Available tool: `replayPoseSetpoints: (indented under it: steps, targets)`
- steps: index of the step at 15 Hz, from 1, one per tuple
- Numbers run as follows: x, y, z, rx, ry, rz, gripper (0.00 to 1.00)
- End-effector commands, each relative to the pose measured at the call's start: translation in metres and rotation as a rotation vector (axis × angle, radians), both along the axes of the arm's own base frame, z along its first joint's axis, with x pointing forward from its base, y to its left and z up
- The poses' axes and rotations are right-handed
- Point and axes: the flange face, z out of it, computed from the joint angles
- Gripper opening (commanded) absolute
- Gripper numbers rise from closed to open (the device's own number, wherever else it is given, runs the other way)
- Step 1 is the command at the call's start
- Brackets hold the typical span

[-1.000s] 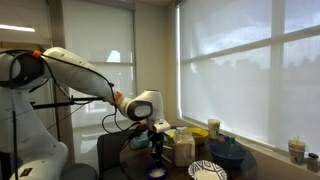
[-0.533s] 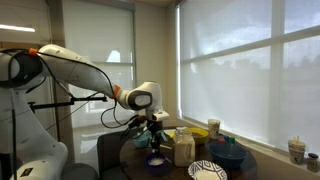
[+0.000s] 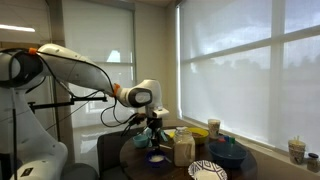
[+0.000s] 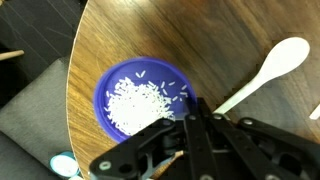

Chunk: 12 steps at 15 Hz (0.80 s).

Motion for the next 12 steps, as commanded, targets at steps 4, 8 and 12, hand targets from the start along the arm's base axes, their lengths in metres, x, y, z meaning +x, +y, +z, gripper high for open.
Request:
replayPoseSetpoints:
  steps: [4,8,12]
  targets:
    - [0.011,0.014,0.041,0.004,-0.024,0.175,0.01]
    - [0.014,0.023,0.063,-0.004,0.001,0.263,0.01]
    - [0.014,0.029,0.081,-0.016,0.011,0.296,0.01]
